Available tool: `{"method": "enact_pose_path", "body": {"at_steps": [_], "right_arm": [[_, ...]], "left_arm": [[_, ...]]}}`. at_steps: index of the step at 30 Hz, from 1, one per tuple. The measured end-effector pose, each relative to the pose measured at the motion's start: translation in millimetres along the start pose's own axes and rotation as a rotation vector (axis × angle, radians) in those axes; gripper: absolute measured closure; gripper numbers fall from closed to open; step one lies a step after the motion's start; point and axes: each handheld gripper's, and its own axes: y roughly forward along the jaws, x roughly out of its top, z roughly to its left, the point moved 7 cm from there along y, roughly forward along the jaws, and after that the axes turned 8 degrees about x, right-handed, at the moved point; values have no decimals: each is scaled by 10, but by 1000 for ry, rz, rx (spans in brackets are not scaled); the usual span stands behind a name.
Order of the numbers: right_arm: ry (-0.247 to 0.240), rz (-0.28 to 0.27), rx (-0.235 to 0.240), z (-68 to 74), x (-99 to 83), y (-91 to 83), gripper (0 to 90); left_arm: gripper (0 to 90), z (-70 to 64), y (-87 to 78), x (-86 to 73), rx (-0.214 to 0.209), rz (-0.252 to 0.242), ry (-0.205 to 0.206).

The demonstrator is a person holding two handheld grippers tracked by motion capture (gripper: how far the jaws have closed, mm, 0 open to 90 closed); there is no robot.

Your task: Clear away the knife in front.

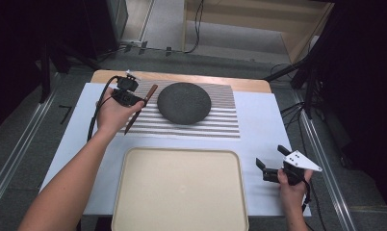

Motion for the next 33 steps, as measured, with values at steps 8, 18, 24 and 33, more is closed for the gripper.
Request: {"method": "enact_pose_path", "body": {"at_steps": [8, 18, 24, 33], "right_arm": [[2, 0, 0, -1, 0, -1, 0], [6, -1, 0, -1, -1, -4, 0], [6, -1, 1, -1, 0, -4, 0], [3, 0, -1, -1, 0, -2, 0]], "left_arm": [[772, -211, -179, -151, -36, -27, 40], [772, -467, -393, -395, -51, -58, 95], [772, -570, -481, -613, -76, -62, 97], [772, -722, -549, -922, -107, -52, 97]]}}
